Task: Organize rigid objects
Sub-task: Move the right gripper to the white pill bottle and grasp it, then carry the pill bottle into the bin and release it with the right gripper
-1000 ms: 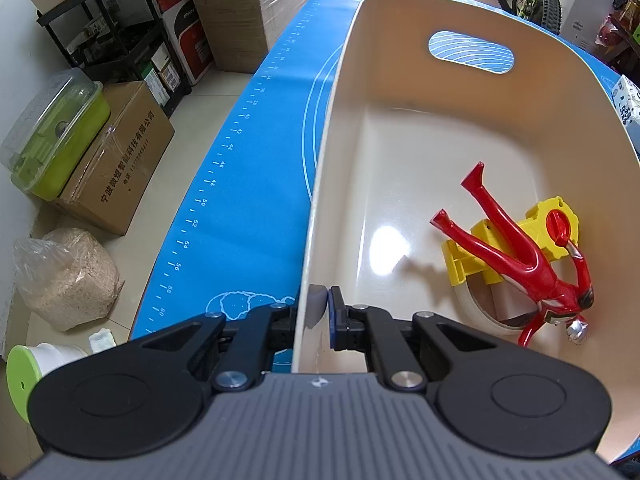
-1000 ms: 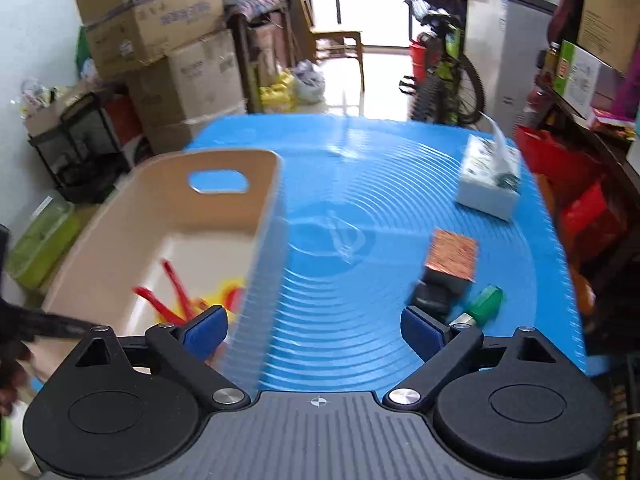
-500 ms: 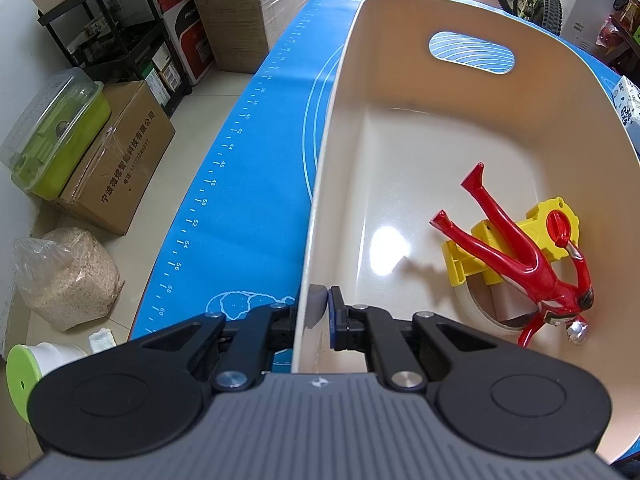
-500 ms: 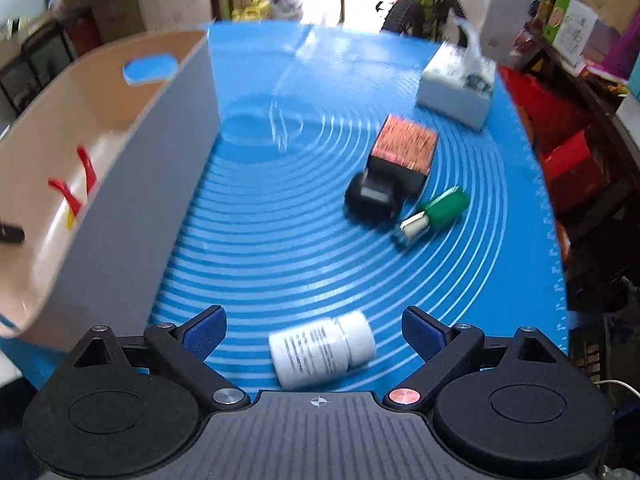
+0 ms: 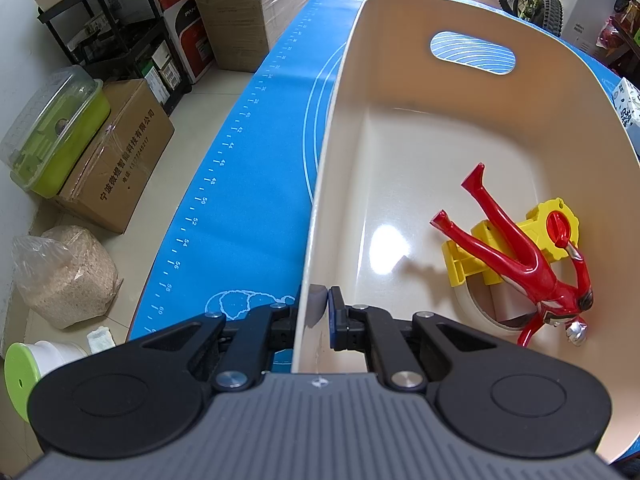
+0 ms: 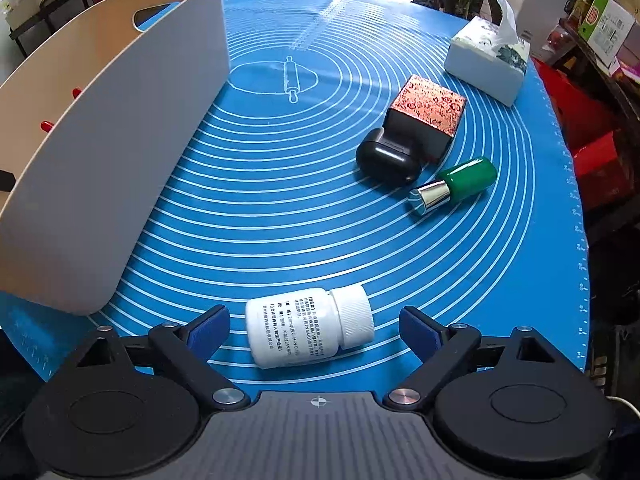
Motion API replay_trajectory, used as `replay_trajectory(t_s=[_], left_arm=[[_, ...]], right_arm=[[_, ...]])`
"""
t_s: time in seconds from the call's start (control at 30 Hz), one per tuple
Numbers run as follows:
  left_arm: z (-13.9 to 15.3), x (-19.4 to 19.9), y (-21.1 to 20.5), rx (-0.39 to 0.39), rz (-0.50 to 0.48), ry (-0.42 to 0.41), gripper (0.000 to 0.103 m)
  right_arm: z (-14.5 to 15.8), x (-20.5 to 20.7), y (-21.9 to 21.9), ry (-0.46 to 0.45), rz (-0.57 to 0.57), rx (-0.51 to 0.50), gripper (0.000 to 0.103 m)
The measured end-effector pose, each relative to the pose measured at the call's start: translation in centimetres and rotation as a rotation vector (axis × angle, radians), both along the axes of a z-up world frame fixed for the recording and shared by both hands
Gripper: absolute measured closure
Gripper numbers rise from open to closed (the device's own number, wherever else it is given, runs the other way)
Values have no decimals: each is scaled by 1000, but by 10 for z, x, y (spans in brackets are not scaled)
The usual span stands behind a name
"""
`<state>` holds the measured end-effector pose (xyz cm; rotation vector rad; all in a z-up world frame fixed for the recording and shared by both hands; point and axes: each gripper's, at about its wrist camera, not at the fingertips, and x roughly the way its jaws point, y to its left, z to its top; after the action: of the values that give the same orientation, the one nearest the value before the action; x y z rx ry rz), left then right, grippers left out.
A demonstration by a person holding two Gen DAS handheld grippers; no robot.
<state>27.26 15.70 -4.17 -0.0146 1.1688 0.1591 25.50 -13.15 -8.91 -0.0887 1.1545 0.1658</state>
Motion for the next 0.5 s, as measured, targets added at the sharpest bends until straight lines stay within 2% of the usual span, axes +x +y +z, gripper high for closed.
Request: replay_trajectory(t_s=[0.13,0.2,0.27,0.5], left_arm=[[0,0,0,1,0,0,92],[0,0,0,-1,1,0,92],[0,0,0,-2,3,-1,92],[0,-1,0,-3,3,-1,92]], right_arm=[[-2,1,1,0,14,1,21],[-3,2,2,1,26,4,32],[-4,1,3,4,34,5,38],[4,-2,7,-39,56,6,39]])
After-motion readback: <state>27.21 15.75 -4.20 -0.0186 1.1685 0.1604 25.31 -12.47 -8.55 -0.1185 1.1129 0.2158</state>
